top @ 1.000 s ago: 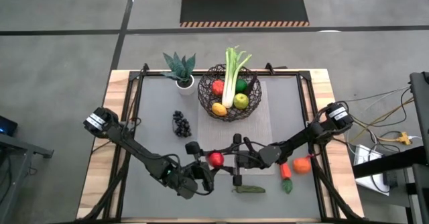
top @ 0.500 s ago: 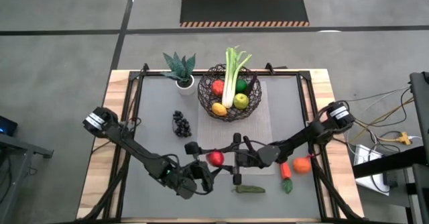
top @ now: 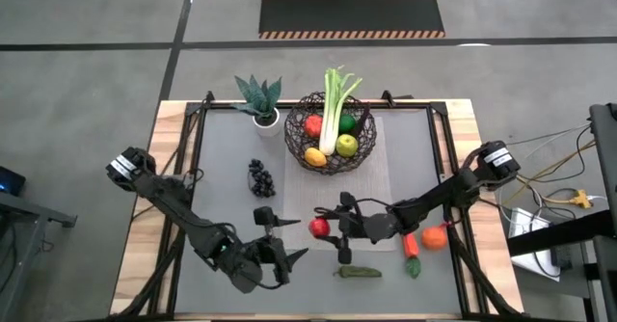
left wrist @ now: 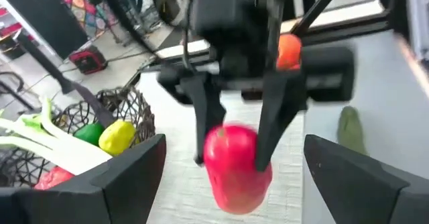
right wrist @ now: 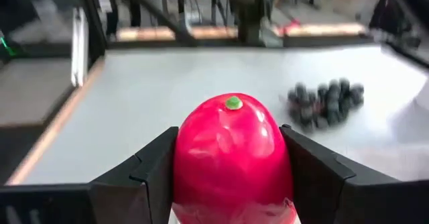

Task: Build produce basket
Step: Put the red mango into the black wire basket

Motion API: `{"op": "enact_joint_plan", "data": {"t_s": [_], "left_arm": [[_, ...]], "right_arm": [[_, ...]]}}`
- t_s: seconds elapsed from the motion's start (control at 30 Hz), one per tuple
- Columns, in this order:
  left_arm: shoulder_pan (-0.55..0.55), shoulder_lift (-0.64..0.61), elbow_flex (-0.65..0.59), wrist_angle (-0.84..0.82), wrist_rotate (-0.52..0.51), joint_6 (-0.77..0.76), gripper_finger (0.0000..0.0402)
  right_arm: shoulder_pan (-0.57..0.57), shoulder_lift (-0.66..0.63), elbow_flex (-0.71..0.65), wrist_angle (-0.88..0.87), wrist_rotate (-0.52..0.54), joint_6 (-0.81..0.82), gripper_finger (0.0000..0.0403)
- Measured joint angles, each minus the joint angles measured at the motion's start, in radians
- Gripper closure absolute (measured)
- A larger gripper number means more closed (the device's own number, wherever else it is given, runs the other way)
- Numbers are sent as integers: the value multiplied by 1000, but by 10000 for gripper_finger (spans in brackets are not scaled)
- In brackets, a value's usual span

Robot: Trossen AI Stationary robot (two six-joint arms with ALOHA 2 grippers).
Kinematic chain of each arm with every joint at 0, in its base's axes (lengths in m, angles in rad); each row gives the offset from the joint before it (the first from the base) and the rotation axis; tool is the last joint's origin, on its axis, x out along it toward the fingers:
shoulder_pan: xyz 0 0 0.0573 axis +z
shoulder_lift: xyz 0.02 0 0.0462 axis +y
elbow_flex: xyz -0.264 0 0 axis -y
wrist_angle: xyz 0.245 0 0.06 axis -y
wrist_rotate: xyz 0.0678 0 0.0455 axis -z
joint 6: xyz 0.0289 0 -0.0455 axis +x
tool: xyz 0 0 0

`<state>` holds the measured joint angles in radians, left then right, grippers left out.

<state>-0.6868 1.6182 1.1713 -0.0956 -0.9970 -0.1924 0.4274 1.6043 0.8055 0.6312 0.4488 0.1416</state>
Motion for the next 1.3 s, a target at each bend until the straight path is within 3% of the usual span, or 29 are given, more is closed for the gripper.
{"op": "enact_joint_plan", "data": {"t_s": [0.6,0.8,1.03,1.3], "left_arm": [[-40,-117,-44,9,-3,191,66],[-40,-150,-107,46,-6,279,66],[-40,-205,-204,214,-7,416,66],[-40,-265,-322,323,-9,466,66]], "right_arm": [[0,-116,112,-458,0,84,193],[-6,-115,174,-464,20,37,194],[-50,-115,227,-454,61,4,194],[-112,-100,205,-261,77,-51,194]]}}
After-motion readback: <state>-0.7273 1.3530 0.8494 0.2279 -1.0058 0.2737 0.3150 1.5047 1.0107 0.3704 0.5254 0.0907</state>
